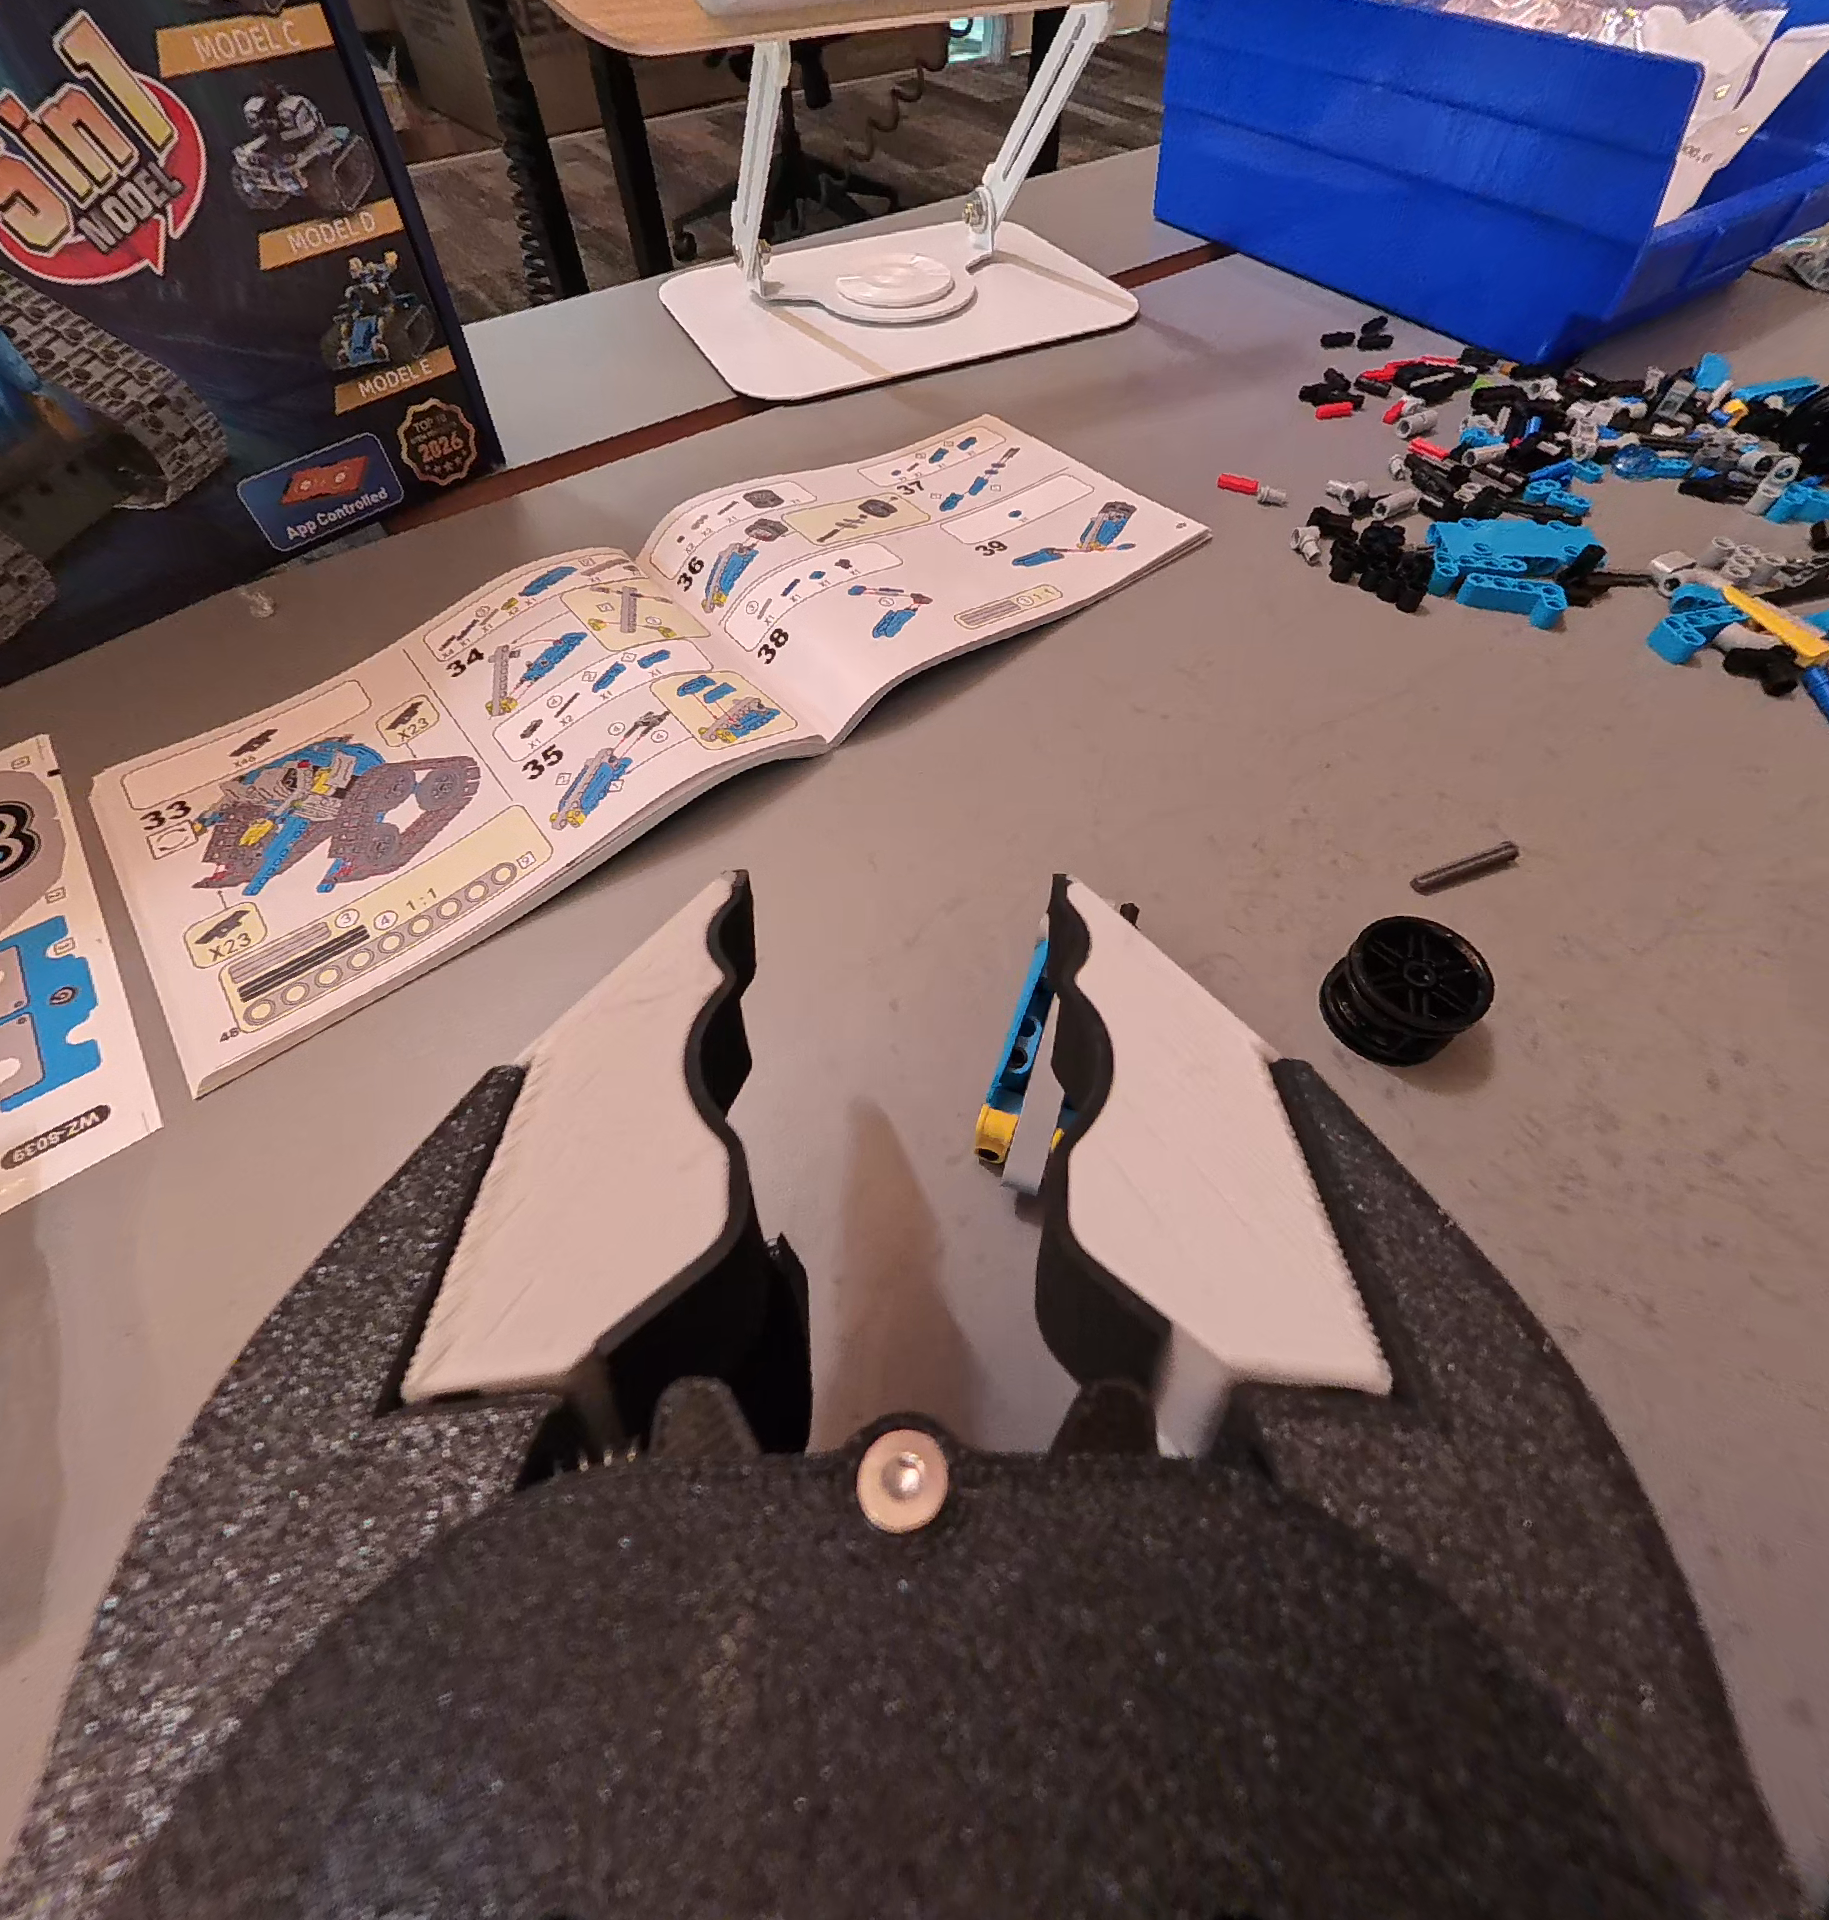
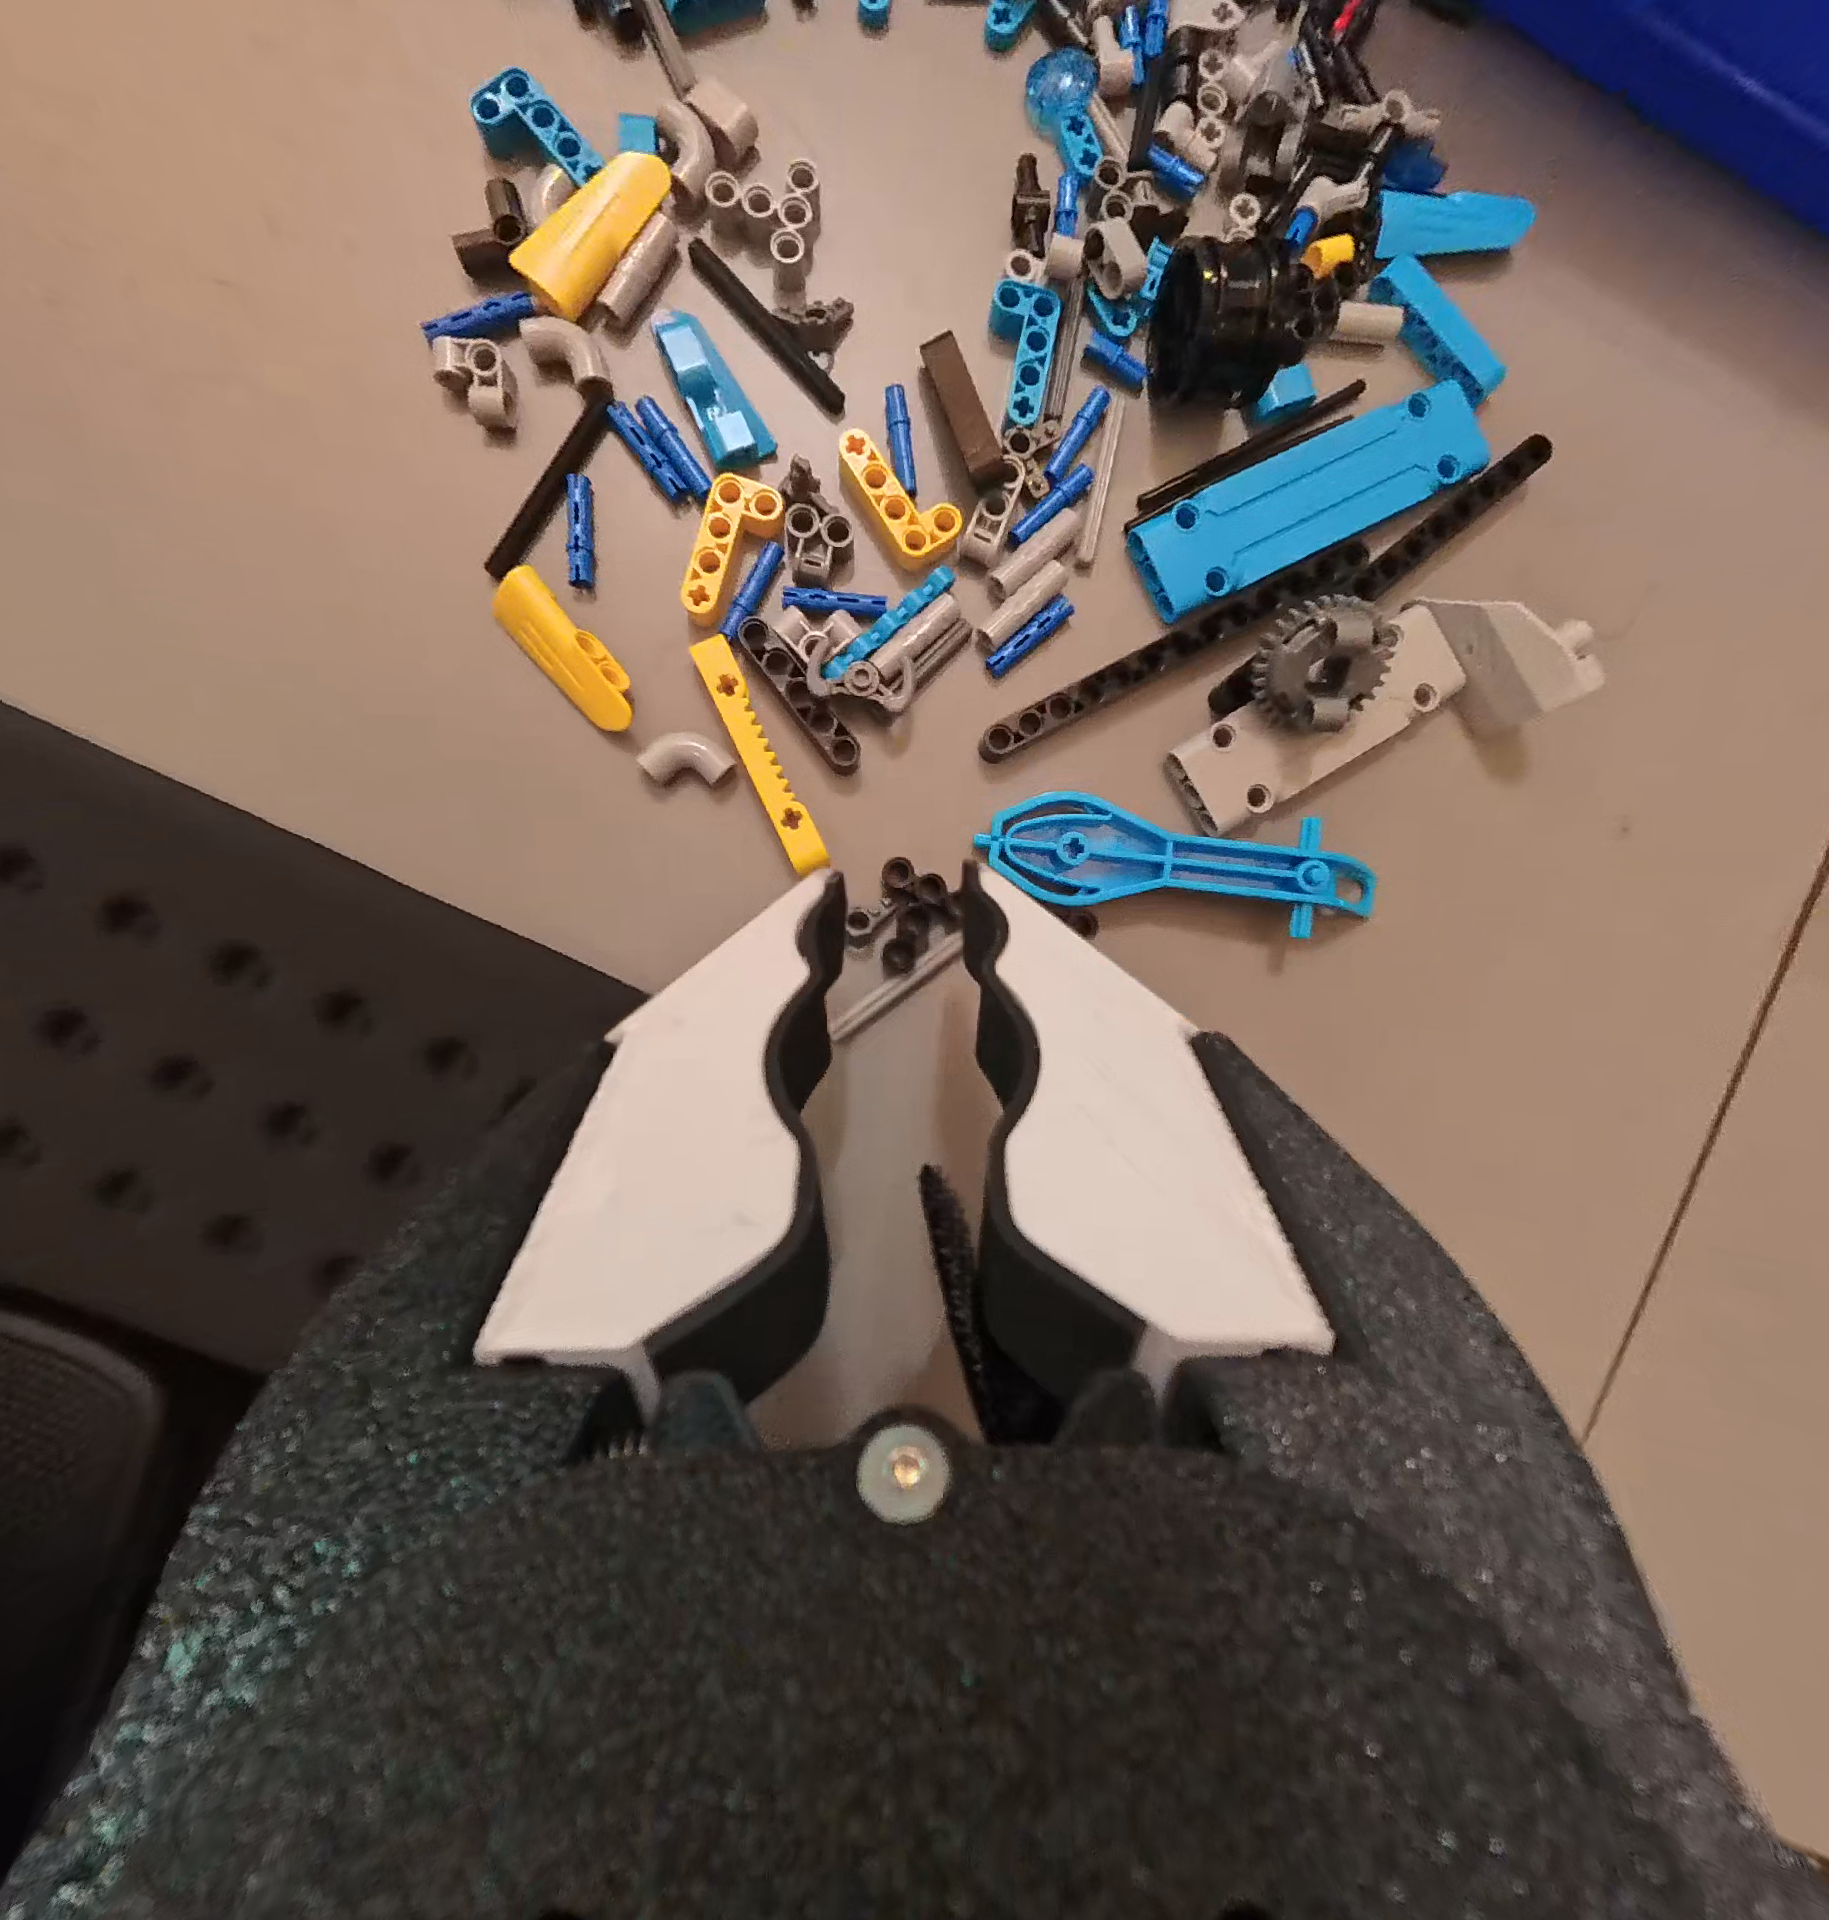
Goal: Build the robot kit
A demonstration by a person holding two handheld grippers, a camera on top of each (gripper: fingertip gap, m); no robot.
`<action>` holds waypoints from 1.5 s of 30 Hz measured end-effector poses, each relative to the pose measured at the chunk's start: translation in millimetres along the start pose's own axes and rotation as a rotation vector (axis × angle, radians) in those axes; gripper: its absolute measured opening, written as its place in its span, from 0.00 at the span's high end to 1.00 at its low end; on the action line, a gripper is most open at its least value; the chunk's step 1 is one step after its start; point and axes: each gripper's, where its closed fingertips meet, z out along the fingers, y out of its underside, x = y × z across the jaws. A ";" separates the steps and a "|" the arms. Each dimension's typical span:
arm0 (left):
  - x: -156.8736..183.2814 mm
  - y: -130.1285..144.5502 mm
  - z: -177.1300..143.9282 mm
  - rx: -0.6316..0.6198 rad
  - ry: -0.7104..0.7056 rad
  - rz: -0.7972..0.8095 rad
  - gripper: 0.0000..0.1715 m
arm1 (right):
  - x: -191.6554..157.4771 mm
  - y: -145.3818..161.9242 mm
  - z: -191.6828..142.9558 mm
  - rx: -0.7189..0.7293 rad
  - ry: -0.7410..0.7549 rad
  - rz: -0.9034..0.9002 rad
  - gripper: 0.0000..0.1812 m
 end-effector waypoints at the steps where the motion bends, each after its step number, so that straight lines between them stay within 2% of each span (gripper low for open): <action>1: 0.2 -0.2 -0.3 0.001 -0.001 0.002 0.67 | -0.2 -0.5 2.5 0.004 -0.002 0.005 0.88; 12: -0.2 0.2 -0.4 0.001 0.000 0.000 0.67 | 0.0 -34.1 34.4 0.051 -0.101 -0.024 0.91; 17: -0.7 0.5 -0.7 0.001 -0.001 -0.001 0.67 | 6.0 -34.9 51.6 0.003 -0.120 -0.069 0.91; 25: -0.8 1.4 0.4 -0.005 0.002 -0.005 0.67 | 26.0 -39.3 57.2 -0.006 -0.085 -0.069 0.92; 36: 0.1 1.7 0.5 -0.007 0.005 -0.001 0.67 | 30.8 -35.7 63.4 -0.032 -0.097 -0.058 0.96; 40: 0.1 1.1 -0.2 -0.003 0.005 0.000 0.67 | 22.5 -50.6 50.3 0.085 -0.195 0.020 0.96; 45: 0.8 1.2 -0.4 -0.003 0.007 0.002 0.67 | -10.8 -93.9 8.6 0.395 -0.545 0.186 0.96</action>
